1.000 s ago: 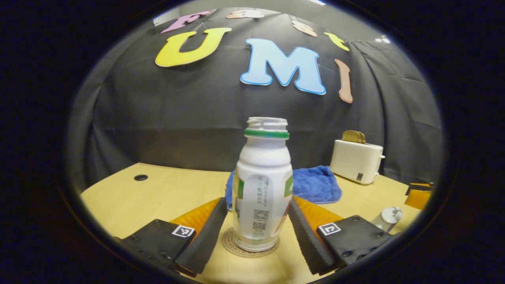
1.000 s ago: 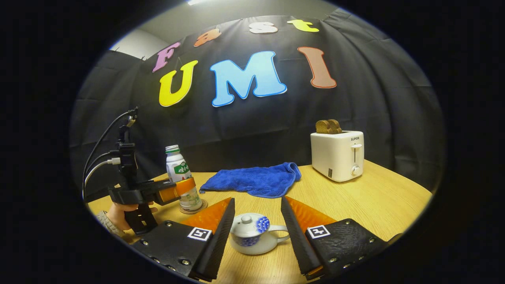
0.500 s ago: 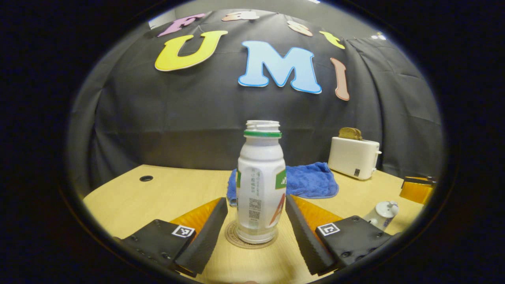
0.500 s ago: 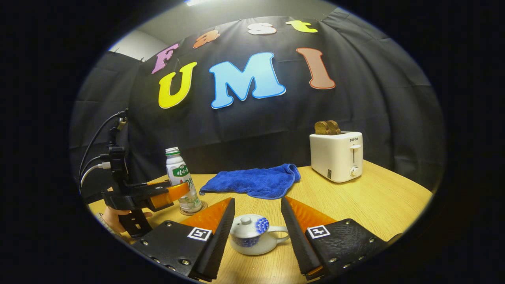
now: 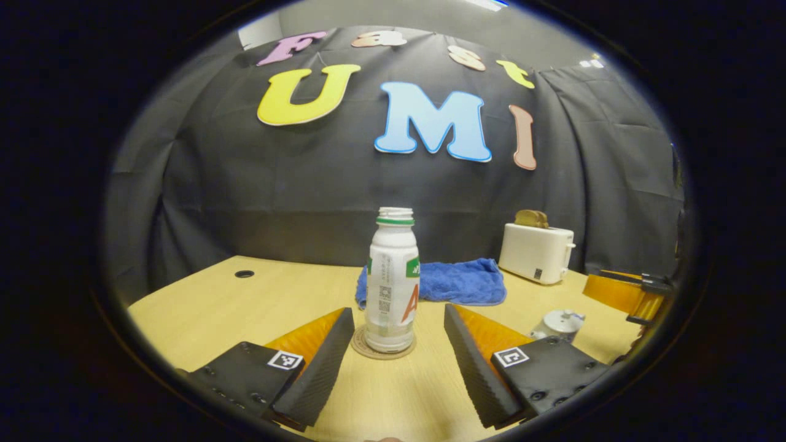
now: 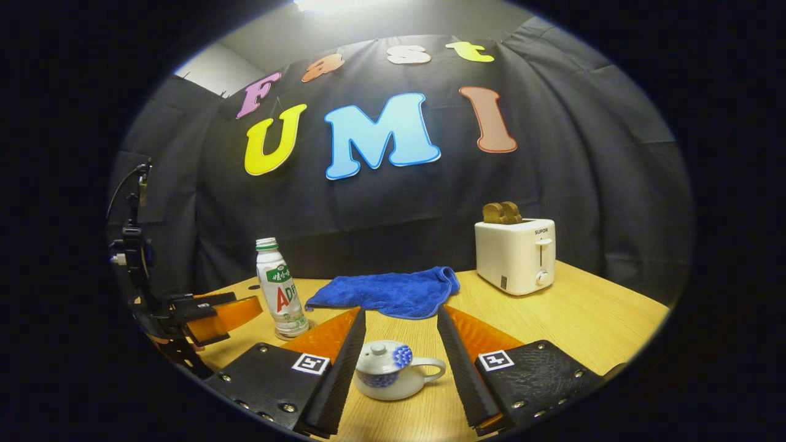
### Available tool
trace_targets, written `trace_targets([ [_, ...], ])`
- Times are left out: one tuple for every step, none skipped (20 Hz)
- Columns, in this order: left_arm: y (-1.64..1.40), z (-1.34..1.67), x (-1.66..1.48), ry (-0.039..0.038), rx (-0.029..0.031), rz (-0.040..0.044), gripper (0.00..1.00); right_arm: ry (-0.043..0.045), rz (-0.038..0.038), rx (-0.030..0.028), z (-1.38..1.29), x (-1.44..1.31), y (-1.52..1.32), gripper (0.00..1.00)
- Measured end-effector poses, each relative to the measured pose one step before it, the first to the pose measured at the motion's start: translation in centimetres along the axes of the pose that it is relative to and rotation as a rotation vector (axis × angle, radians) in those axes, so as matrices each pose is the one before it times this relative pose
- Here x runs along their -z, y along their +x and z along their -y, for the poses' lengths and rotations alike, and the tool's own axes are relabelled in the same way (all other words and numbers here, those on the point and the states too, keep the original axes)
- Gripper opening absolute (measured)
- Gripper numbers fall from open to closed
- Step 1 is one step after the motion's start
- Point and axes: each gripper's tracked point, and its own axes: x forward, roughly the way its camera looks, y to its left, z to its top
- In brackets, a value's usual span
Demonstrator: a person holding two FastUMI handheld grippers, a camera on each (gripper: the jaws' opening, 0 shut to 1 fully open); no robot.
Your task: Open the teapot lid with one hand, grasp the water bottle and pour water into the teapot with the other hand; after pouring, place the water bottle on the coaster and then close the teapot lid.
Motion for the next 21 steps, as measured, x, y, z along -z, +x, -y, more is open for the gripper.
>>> trace_targets([
  [-1.002, 0.202, -0.281, 0.00396, -0.00785, 0.01204, 0.98, 0.00273, 0.01401, 0.00581, 0.074, -0.217, -0.468, 0.73],
  [-0.978, 0.078, -0.275, 0.00544, -0.00932, 0.01077, 0.97, 0.00152, 0.01387, 0.01277, 0.156, -0.068, -0.504, 0.73],
  [-0.966, 0.275, -0.02, 0.00388, -0.00474, 0.00875, 0.97, 0.00046, 0.00623, 0.01243, 0.148, 0.197, -0.751, 0.73],
  [-0.946, 0.349, 0.011, 0.00579, 0.0007, 0.00655, 1.0, 0.00488, 0.00639, 0.00697, -0.078, 0.24, -0.791, 0.73],
  [-0.893, 0.282, -0.062, 0.00605, -0.00175, 0.00581, 1.0, 0.00209, 0.00598, 0.00143, -0.25, 0.142, -0.764, 0.73],
  [-0.753, 0.276, -0.12, 0.00758, 0.00011, 0.00369, 1.0, -0.00573, 0.00254, 0.00085, -0.285, 0.144, -0.64, 0.73],
  [-0.738, 0.265, -0.037, 0.00944, -0.0033, 0.00387, 1.0, -0.0105, 0.00186, -0.00236, -0.3, 0.088, -0.586, 0.73],
  [-0.577, 0.215, -0.203, 0.01186, -0.00328, 0.00729, 1.0, -0.01429, 0.00043, -0.00298, -0.334, 0.074, -0.465, 0.73],
  [-0.482, 0.248, -0.062, 0.01517, -0.00225, 0.00986, 1.0, -0.01623, 0.00019, -0.00298, -0.308, 0.077, -0.423, 0.73],
  [-0.337, 0.264, -0.072, 0.01543, 0.00014, 0.00763, 1.0, -0.01603, -0.00186, -0.00215, -0.238, 0.141, -0.287, 0.73],
  [-0.499, 0.431, 0.02, 0.01497, -0.00193, 0.00554, 1.0, -0.0125, -0.00398, -0.00079, -0.211, 0.124, -0.276, 0.73],
  [-0.399, 0.445, 0.109, 0.0072, 0.00376, -0.0016, 1.0, -0.00884, -0.00526, 0.00003, -0.193, 0.267, -0.2, 0.73],
  [-0.173, 0.72, 0.239, -0.00231, 0.00997, -0.00183, 1.0, -0.00553, -0.00576, 0.00041, -0.171, 0.221, -0.211, 0.73],
  [-0.117, 0.413, 0.182, -0.00577, 0.00472, -0.00104, 1.0, -0.00173, -0.00545, 0.00038, -0.138, 0.193, -0.218, 0.73],
  [-0.154, 0.287, 0.187, -0.0054, 0.00062, -0.00075, 1.0, -0.00203, -0.00431, 0.00012, -0.08, 0.159, -0.189, 0.73],
  [-0.002, 0.191, 0.127, -0.00394, -0.00055, -0.0009, 1.0, -0.00295, -0.00494, 0.00352, 0.004, 0.204, -0.187, 0.73],
  [-0.014, 0.009, 0.236, -0.00366, -0.00299, -0.0033, 1.0, -0.00462, -0.00515, 0.00461, 0.065, 0.207, -0.123, 0.73],
  [0.066, -0.127, 0.172, -0.00313, -0.00419, -0.00071, 1.0, -0.00318, -0.00124, 0.00252, -0.008, 0.161, -0.087, 0.73],
  [0.109, 0.065, 0.131, -0.00254, -0.00372, -0.00098, 1.0, -0.00111, -0.00288, 0.00119, 0.028, 0.205, -0.03, 0.73],
  [0.074, 0.061, 0.183, -0.00465, -0.0014, -0.00218, 1.0, 0.00008, -0.0084, 0.00059, -0.019, 0.432, 0.045, 0.73],
  [0.006, 0.071, 0.412, -0.00725, -0.00172, -0.00831, 1.0, 0.00284, -0.0087, -0.00082, -0.008, 0.403, 0.011, 0.73],
])
